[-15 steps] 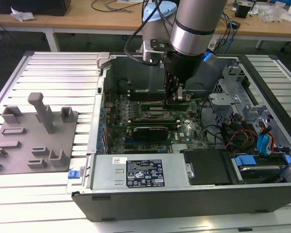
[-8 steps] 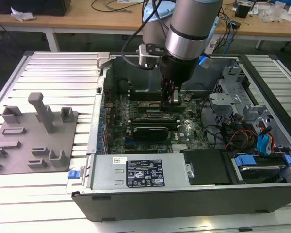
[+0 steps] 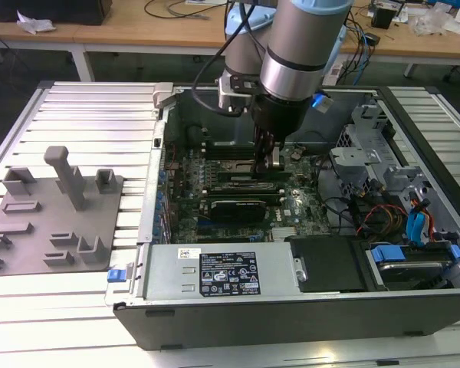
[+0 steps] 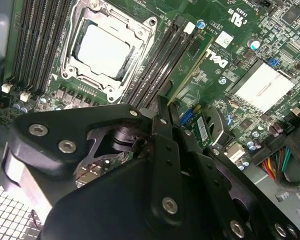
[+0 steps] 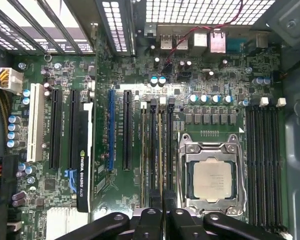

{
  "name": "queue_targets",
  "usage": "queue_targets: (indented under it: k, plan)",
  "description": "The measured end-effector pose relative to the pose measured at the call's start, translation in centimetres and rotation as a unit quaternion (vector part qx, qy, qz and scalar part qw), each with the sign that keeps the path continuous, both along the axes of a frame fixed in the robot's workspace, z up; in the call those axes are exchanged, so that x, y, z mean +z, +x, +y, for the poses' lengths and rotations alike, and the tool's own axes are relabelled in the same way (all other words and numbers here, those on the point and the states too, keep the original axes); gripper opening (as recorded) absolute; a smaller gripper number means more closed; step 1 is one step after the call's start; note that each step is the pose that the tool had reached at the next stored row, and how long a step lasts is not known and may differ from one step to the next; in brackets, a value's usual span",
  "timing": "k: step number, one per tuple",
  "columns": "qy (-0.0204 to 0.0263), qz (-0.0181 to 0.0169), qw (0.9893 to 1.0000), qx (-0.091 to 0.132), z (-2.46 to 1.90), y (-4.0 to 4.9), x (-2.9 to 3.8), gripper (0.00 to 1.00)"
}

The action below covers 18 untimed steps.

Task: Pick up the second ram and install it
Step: 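Insert the second ram into the second slot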

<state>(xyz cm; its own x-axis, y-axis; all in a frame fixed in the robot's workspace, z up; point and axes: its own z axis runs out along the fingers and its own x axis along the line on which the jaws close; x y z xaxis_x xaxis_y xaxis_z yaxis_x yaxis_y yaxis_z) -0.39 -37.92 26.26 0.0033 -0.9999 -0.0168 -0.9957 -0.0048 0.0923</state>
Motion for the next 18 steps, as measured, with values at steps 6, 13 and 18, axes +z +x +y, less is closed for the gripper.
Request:
queue_targets:
  k: [6,13,18]
  plan:
    - [0.0001,0.0,1.0,0.0,0.15,-0.1,-1.13,0.13]
    - [0.0,0.0,1.0,0.0,0.27,-0.37,-2.32,0.13]
    - [0.0001,0.0,1.0,0.0,0.3,-1.53,-2.69,0.13]
